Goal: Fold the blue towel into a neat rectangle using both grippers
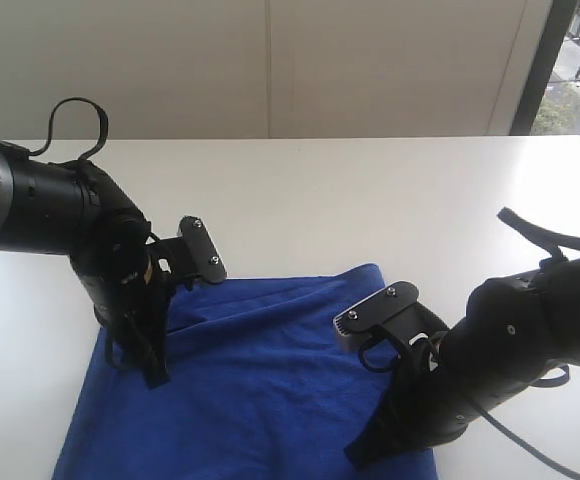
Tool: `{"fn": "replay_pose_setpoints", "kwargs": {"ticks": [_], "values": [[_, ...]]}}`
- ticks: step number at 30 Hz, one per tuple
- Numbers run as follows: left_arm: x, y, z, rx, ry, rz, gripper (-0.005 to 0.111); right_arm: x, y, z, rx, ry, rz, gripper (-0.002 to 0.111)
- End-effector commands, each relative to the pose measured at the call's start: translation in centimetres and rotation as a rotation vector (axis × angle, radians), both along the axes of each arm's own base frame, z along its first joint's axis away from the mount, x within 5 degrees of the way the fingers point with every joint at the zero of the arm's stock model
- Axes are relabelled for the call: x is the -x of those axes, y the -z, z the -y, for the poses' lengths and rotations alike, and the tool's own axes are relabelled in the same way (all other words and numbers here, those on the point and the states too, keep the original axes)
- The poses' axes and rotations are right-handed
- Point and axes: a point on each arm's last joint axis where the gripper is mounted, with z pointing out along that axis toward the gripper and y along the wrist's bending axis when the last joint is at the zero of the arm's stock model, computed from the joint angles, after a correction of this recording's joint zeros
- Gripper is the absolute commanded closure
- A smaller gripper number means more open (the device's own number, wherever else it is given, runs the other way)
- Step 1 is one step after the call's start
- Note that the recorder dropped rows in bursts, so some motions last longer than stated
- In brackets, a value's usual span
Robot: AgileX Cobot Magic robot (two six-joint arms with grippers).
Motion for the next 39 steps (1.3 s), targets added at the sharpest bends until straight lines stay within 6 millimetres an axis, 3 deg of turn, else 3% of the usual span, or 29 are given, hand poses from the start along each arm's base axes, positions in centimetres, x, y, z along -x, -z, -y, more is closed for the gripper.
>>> {"fn": "replay_pose_setpoints", "kwargs": {"ticks": [1, 6, 16, 25, 31, 37, 39], "values": [[0.5, -0.7, -0.3, -0.015, -0.024, -0.019, 0.107, 0.3, 0.8, 0.3, 0.017, -0.006, -0.029, 0.108], [0.6, -2.0, -0.4, 0.014, -0.023, 0.014, 0.107, 0.3, 0.8, 0.3, 0.017, -0.006, -0.029, 0.108], [0.6, -1.4, -0.4, 0.002, -0.031, -0.009, 0.107, 0.4, 0.8, 0.3, 0.019, -0.007, -0.036, 0.108], [0.1, -1.4, -2.3, -0.017, -0.313, -0.006, 0.107, 0.4, 0.8, 0.3, 0.019, -0.007, -0.036, 0.108], [0.0, -1.4, -2.9, -0.017, -0.392, -0.010, 0.107, 0.4, 0.8, 0.3, 0.019, -0.007, -0.036, 0.108], [-0.3, -1.5, -2.7, 0.007, -0.366, 0.015, 0.107, 0.4, 0.8, 0.3, 0.019, -0.007, -0.036, 0.108], [-0.4, -2.4, -2.2, 0.064, -0.313, 0.056, 0.105, 0.4, 0.8, 0.3, 0.019, -0.007, -0.036, 0.108]]}}
